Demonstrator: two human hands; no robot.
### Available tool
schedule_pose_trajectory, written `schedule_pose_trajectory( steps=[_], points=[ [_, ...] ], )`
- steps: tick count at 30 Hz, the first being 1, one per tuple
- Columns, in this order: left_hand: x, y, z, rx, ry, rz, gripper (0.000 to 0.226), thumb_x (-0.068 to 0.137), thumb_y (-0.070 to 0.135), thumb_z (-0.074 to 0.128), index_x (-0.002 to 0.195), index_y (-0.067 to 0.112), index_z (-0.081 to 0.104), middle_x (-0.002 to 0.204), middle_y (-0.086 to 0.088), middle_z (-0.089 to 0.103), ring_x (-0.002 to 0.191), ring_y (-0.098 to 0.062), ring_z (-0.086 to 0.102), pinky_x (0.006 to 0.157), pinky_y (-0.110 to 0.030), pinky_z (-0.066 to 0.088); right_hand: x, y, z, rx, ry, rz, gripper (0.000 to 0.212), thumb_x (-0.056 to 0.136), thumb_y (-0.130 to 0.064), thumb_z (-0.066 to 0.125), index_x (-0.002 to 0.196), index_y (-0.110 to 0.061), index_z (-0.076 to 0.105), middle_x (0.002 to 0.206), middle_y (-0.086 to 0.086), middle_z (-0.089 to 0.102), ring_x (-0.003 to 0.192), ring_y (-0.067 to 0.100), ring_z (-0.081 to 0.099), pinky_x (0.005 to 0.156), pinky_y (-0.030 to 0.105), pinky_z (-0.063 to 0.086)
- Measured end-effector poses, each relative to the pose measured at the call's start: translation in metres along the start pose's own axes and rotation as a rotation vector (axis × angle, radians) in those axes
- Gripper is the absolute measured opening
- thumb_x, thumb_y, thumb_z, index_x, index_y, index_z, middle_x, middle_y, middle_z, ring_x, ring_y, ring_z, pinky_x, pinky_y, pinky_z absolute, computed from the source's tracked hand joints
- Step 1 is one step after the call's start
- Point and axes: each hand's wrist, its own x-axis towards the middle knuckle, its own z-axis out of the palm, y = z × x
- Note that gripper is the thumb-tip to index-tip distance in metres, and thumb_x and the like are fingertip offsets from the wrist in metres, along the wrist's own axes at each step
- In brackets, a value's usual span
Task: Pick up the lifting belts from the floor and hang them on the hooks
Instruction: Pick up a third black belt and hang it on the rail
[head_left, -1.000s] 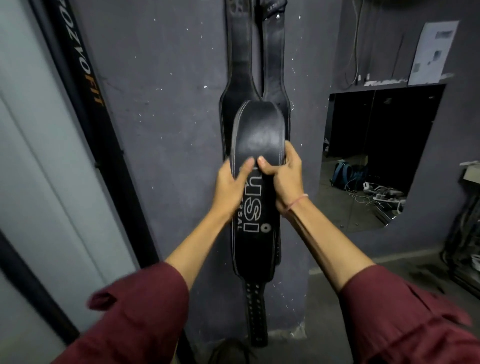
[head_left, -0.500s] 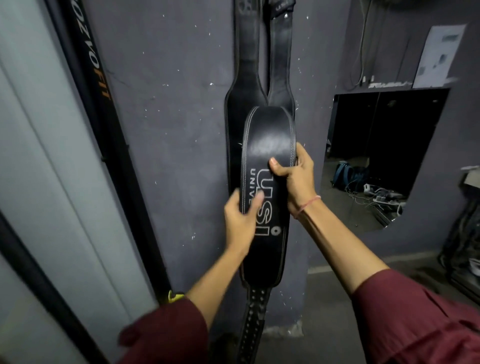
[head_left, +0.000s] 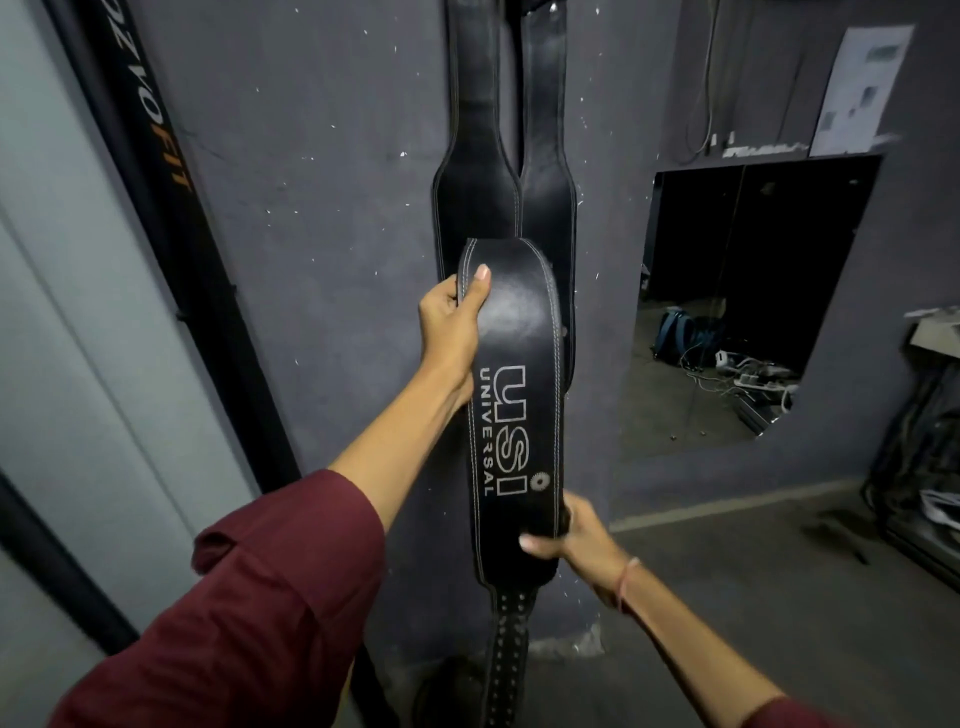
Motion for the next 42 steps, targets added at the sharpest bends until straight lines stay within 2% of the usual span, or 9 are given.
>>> schedule_pose_trajectory(
  steps=[4, 10, 15, 19, 23, 31, 33, 36, 42],
  points=[
    [-0.001, -0.003, -0.001, 0.083, 0.048, 0.074, 0.045, 0.1, 0.026, 0.055, 0.059, 0.027, 0.035, 0.06, 0.012, 0.029, 0.057, -0.005, 0.027, 0.055, -0.024, 0.026, -0.001, 0.008, -0.002, -0.04, 0.039, 0.069, 0.036, 0.078, 0.009, 0.072, 0.109, -0.009, 0.066, 0.103, 0.002, 0.076, 0.109, 0.03, 0.067, 0.079, 0.024, 0.056],
    [-0.014, -0.017, 0.005, 0.308, 0.072, 0.227, 0.044, 0.105, 0.03, 0.041, 0.062, 0.024, 0.035, 0.059, 0.013, 0.031, 0.053, 0.001, 0.028, 0.052, -0.022, 0.028, 0.056, -0.159, 0.015, 0.213, 0.076, -0.285, 0.028, 0.095, -0.016, 0.06, 0.117, 0.0, 0.064, 0.108, 0.014, 0.073, 0.095, 0.023, 0.071, 0.082, 0.031, 0.059],
    [-0.028, -0.029, -0.001, 0.352, 0.063, 0.147, 0.045, 0.105, 0.038, 0.037, 0.102, 0.004, 0.067, 0.093, -0.004, 0.072, 0.088, -0.013, 0.067, 0.073, -0.034, 0.05, 0.082, -0.21, 0.015, 0.112, 0.159, -0.416, 0.024, 0.09, -0.003, 0.062, 0.11, 0.011, 0.06, 0.091, 0.016, 0.069, 0.076, 0.022, 0.069, 0.067, 0.028, 0.058],
    [-0.006, -0.017, -0.008, 0.13, -0.158, -0.309, 0.078, 0.09, 0.074, 0.037, 0.131, 0.012, 0.061, 0.132, -0.012, 0.063, 0.128, -0.03, 0.056, 0.111, -0.045, 0.041, 0.075, -0.194, 0.018, 0.091, 0.125, -0.508, 0.032, 0.085, 0.011, 0.062, 0.116, 0.01, 0.054, 0.1, 0.019, 0.067, 0.09, 0.028, 0.066, 0.083, 0.036, 0.057],
    [0.022, 0.015, -0.013, -0.125, -0.308, -0.468, 0.092, 0.09, 0.075, 0.027, 0.126, -0.002, 0.063, 0.12, -0.021, 0.067, 0.11, -0.034, 0.065, 0.105, -0.046, 0.047, 0.061, -0.173, 0.019, -0.038, 0.047, -0.525, 0.039, 0.08, 0.017, 0.064, 0.116, 0.004, 0.057, 0.109, 0.012, 0.068, 0.101, 0.023, 0.067, 0.093, 0.036, 0.054],
    [0.037, 0.019, 0.003, -0.261, -0.079, -0.596, 0.071, 0.095, 0.066, 0.036, 0.087, 0.004, 0.069, 0.072, -0.013, 0.069, 0.064, -0.025, 0.067, 0.067, -0.033, 0.056, 0.041, -0.112, -0.006, -0.061, -0.083, -0.369, 0.044, 0.076, 0.024, 0.062, 0.117, 0.009, 0.055, 0.111, 0.012, 0.066, 0.106, 0.02, 0.064, 0.094, 0.031, 0.052],
    [0.031, 0.015, 0.004, -0.191, -0.077, -0.555, 0.064, 0.098, 0.058, 0.038, 0.096, 0.002, 0.069, 0.075, -0.014, 0.072, 0.062, -0.024, 0.07, 0.059, -0.03, 0.06, 0.038, -0.095, -0.01, -0.064, -0.11, -0.318, 0.046, 0.077, 0.024, 0.061, 0.12, 0.01, 0.054, 0.112, 0.012, 0.067, 0.105, 0.018, 0.065, 0.092, 0.028, 0.053],
    [0.028, 0.0, 0.008, -0.166, 0.016, -0.331, 0.043, 0.103, 0.038, 0.044, 0.133, 0.009, 0.051, 0.119, -0.019, 0.066, 0.103, -0.033, 0.067, 0.091, -0.048, 0.055, 0.048, -0.074, -0.017, -0.043, -0.041, -0.21, 0.045, 0.082, 0.002, 0.069, 0.125, 0.001, 0.054, 0.119, 0.009, 0.066, 0.11, 0.018, 0.061, 0.098, 0.032, 0.049],
    [0.015, -0.009, 0.031, -0.073, 0.052, -0.112, 0.032, 0.102, 0.035, 0.043, 0.12, 0.012, 0.056, 0.13, -0.014, 0.062, 0.125, -0.031, 0.057, 0.11, -0.051, 0.041, 0.066, -0.139, 0.003, -0.145, 0.154, -0.406, 0.027, 0.097, -0.024, 0.055, 0.087, 0.001, 0.053, 0.082, 0.006, 0.049, 0.079, 0.014, 0.045, 0.073, 0.031, 0.04]
  ],
)
